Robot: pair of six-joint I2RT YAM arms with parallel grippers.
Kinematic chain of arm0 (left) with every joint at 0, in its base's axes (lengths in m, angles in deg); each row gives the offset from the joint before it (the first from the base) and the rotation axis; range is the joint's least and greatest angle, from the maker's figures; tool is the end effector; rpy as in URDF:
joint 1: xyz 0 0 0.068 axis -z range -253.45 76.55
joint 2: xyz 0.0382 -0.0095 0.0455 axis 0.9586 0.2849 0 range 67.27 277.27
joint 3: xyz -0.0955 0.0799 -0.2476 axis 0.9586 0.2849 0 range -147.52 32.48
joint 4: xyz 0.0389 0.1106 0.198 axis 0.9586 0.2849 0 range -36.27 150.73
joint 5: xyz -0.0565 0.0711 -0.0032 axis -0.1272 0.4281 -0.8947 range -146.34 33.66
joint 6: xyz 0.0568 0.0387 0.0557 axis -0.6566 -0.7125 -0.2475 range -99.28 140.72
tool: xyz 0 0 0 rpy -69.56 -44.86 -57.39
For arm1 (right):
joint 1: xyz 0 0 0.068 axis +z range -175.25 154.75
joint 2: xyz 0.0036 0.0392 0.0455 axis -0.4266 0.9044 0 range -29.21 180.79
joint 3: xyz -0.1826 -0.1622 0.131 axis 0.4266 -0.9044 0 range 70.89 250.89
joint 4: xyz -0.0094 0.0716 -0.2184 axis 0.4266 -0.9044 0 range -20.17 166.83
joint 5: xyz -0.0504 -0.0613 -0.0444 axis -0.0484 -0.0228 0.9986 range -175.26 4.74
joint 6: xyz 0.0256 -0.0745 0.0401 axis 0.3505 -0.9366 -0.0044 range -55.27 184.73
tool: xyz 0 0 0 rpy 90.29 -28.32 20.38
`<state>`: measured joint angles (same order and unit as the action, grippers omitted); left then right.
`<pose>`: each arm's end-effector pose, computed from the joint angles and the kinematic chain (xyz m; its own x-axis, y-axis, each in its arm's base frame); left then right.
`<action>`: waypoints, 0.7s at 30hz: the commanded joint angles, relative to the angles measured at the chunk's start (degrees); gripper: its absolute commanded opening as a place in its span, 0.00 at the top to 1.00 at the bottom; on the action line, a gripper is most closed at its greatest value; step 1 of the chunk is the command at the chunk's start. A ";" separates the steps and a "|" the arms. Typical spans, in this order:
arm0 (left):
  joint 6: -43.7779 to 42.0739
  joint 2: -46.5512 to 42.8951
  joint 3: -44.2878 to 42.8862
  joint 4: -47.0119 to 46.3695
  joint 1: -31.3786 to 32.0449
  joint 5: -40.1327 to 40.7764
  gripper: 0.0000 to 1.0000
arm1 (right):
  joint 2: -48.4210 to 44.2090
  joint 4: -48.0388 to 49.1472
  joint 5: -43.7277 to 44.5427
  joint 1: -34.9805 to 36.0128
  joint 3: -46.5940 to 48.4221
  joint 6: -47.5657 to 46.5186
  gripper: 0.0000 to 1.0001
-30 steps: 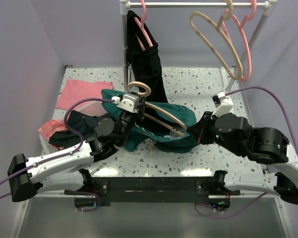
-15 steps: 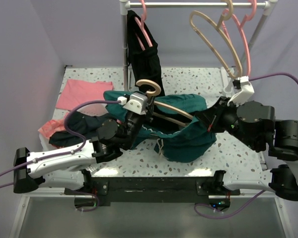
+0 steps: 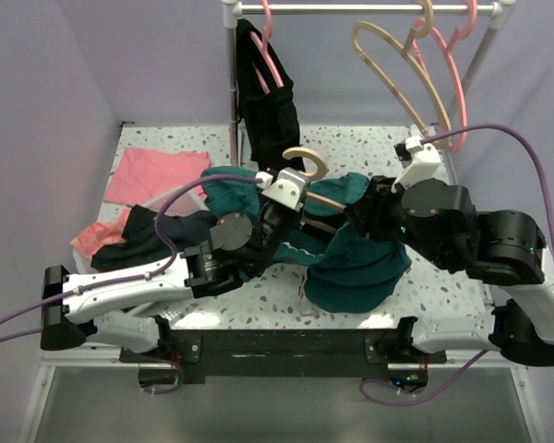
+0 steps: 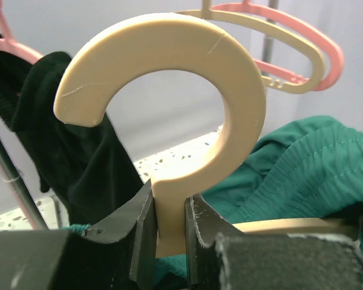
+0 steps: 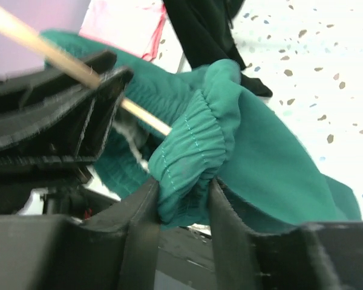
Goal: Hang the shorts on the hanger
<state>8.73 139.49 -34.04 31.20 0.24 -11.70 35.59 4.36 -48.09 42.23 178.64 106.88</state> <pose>0.1313 -0.2518 0.4455 0.1821 -0.0962 -0.9786 0.4663 0.8846 -0.0001 0.0968 0.1094 0.4769 -0.4988 0.1931 -0.8449 -0.2698 0.8918 0.3631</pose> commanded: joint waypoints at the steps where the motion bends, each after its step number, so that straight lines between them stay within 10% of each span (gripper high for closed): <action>1: 8.01 0.19 -12.04 13.00 -1.52 -8.74 1.00 | -2.57 3.82 -6.22 0.11 3.43 -8.74 0.45; 8: 17.87 0.20 -18.38 27.61 -6.71 -20.64 1.00 | -3.62 3.21 -7.99 0.10 4.58 -20.07 0.21; 21: 22.27 -3.58 -15.39 30.08 -12.69 -30.67 1.00 | -1.87 -7.59 -17.38 0.19 7.75 -27.12 0.26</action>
<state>28.80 138.95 -48.79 64.23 -11.52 -39.02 32.63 2.55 -61.01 42.23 185.26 83.13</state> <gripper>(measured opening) 0.238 0.760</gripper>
